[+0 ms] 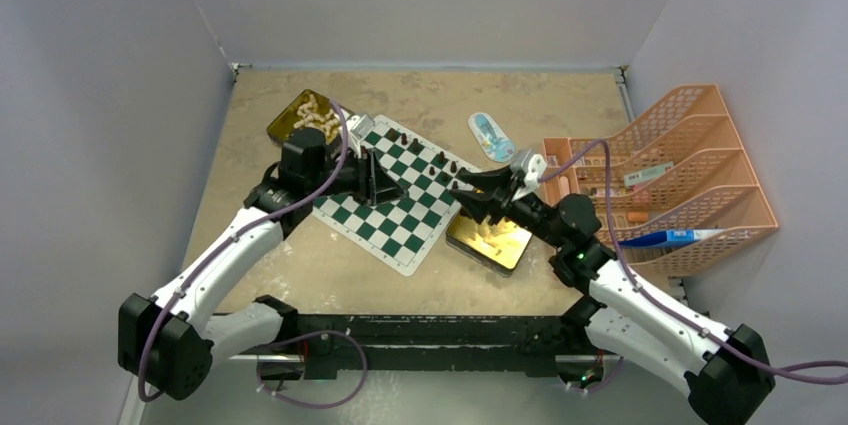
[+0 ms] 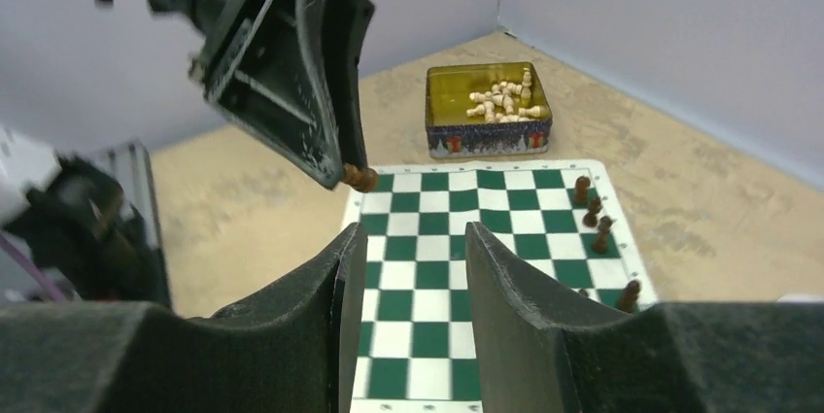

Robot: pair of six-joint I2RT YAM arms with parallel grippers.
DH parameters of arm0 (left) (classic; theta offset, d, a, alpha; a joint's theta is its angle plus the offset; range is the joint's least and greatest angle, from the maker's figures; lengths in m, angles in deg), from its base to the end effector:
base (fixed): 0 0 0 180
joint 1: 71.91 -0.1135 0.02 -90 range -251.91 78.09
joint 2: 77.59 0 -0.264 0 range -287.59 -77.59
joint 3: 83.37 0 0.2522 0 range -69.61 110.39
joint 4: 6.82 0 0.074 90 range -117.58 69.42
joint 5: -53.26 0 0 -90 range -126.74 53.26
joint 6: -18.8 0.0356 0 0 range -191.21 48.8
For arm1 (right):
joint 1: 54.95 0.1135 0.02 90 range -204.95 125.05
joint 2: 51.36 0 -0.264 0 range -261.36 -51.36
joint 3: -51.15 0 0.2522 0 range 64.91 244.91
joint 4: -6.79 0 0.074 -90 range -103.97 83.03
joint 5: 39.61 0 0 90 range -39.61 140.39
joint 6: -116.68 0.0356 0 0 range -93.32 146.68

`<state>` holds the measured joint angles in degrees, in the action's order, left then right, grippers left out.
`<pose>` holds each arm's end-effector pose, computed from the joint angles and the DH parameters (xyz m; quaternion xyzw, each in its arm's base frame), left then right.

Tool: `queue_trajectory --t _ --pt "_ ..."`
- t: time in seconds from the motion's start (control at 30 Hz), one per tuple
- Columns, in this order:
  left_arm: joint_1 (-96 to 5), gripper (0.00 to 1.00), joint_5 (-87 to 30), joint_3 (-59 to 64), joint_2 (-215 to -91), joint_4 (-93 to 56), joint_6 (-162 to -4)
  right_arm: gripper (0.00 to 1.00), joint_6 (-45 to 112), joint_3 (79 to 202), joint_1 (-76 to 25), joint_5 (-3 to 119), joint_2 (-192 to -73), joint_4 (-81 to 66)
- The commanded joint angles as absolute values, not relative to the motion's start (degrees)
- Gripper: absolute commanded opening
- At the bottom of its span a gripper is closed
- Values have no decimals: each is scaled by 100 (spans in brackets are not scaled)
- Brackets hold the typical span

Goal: Set up the chess pieces on the board
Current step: Place the chess piece on the chessboard.

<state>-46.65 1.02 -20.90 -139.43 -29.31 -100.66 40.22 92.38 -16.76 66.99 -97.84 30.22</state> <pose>0.2099 -0.1232 0.3110 0.1524 0.7899 -0.4817 0.3476 0.1447 0.1267 0.3156 -0.2381 0.5420 0.4258 0.6842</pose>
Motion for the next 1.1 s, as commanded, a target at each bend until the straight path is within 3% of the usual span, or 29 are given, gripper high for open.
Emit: queue_trajectory --t 0.0,0.17,0.37,1.07 --pt "-4760 0 1422 -1759 -14100 -3257 -11088 43 1573 8894 -1672 7707 -9740 4102" --pt "-4766 0 2005 -1720 -14324 -3165 -11516 42 519 9181 -1475 8272 -10369 4115" --pt "-4774 0 2087 -1718 -14358 -3298 -11440 44 -166 9400 -882 8031 -10786 3812" --pt "-4776 0 2107 -1911 -14446 -3144 -11386 37 153 9832 -488 8080 -11413 3770"
